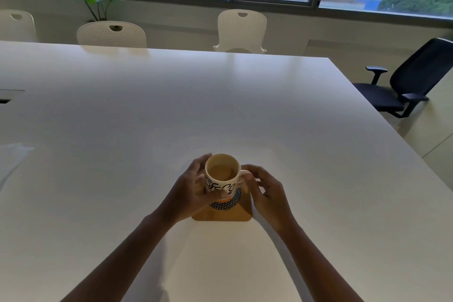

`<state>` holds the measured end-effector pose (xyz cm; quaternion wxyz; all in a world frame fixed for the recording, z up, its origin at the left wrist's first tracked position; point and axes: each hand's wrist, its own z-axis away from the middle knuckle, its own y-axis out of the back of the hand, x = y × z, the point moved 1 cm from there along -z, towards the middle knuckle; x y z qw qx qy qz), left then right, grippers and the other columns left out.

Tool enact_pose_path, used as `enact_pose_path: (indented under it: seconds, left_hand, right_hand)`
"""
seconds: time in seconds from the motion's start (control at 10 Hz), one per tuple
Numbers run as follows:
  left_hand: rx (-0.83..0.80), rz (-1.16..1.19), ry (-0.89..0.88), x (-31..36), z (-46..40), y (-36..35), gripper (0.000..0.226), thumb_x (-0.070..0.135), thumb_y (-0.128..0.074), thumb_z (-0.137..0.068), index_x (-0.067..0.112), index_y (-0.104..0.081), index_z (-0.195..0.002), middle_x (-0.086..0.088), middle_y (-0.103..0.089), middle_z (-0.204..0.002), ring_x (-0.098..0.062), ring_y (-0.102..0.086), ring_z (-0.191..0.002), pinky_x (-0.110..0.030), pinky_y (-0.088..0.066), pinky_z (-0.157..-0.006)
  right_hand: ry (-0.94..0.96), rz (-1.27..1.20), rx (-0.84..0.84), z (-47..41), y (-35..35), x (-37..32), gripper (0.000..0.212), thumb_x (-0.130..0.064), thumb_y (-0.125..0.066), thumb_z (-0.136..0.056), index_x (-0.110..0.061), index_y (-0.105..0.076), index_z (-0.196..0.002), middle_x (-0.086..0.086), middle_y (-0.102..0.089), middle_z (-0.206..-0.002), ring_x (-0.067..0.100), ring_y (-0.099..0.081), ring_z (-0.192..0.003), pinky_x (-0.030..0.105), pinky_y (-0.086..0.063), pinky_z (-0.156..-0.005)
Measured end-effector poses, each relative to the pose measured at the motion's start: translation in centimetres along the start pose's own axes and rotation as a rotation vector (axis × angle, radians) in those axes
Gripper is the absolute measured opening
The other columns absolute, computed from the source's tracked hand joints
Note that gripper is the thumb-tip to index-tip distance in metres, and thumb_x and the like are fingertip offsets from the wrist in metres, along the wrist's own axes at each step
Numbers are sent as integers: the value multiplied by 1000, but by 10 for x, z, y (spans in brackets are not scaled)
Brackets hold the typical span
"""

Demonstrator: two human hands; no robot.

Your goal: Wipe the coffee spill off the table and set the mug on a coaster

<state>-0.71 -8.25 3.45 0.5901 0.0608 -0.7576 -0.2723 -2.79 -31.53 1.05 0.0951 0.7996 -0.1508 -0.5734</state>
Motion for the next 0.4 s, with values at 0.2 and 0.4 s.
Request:
enact_pose_path:
  seconds: [0.2,0.4]
  left_hand:
    - [228,-247,-20,-15,0,21,98,84,-9,-94,22,6,-169,2,20,-177,-13,20,-163,-45,9,-132]
    - [467,-465,-121,-12,-41,72,84,63,-12,-106,10,12,-168,-11,28,-174,-27,26,-162,-55,12,-131]
  right_hand:
    - [96,397,-19,-15,17,12,78,-65,-14,-110,-16,-20,-172,3,-13,-182,14,-10,-168,35,-11,-135]
    - [255,655,89,-85,47,-11,77,-56,-15,-113,-9,4,-171,9,13,-181,22,13,-168,38,6,-134]
